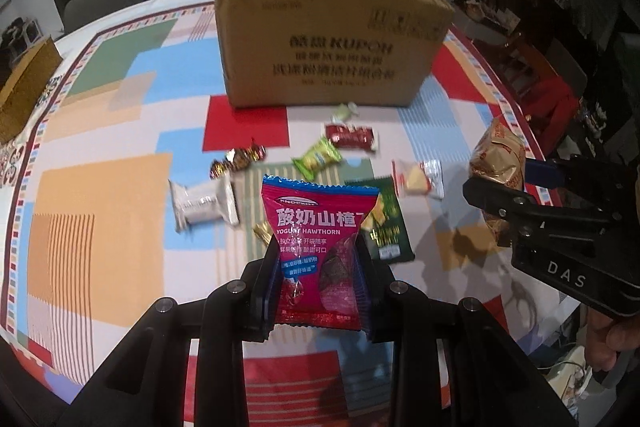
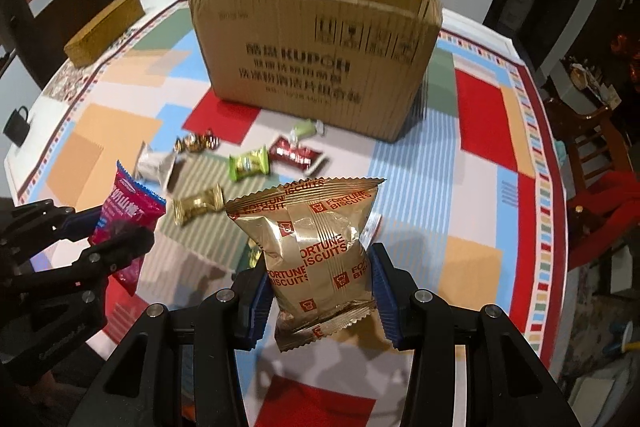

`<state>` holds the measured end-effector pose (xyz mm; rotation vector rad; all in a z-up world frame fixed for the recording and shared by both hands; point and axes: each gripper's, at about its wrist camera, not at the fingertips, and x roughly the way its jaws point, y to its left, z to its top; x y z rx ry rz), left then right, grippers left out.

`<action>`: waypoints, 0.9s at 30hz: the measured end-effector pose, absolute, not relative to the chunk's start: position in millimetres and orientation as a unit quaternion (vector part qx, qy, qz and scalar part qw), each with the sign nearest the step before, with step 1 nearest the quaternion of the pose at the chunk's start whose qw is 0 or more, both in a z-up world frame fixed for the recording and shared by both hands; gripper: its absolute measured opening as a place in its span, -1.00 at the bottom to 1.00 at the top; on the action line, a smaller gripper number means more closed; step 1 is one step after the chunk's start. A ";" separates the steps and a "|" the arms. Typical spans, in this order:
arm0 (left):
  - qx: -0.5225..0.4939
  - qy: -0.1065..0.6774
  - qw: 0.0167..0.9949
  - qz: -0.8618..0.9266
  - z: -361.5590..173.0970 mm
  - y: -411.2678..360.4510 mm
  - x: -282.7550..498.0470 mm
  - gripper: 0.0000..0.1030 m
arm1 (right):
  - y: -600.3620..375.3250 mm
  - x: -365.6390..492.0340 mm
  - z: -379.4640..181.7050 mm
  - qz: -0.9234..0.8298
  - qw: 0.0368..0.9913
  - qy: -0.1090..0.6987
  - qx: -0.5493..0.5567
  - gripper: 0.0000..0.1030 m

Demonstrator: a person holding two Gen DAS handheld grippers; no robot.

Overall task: Organize snacks
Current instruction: 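Lift both held packets and carry them over the cardboard box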

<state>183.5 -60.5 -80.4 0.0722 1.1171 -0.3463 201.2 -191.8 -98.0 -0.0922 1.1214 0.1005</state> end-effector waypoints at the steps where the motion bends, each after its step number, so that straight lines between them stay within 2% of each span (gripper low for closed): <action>1: 0.034 0.525 0.835 -0.163 -77.7 -59.9 185.7 -0.38 | -192.0 203.0 -94.7 0.045 0.847 0.529 -0.042 -0.10; 14: 0.024 0.479 0.865 -0.149 -39.8 -52.0 219.5 -0.38 | -194.4 221.9 -68.4 0.027 0.865 0.500 -0.009 -0.10; 27: 0.010 0.426 0.895 -0.129 -4.1 -44.6 251.2 -0.38 | -197.4 250.3 -27.0 0.005 0.899 0.437 0.017 -0.10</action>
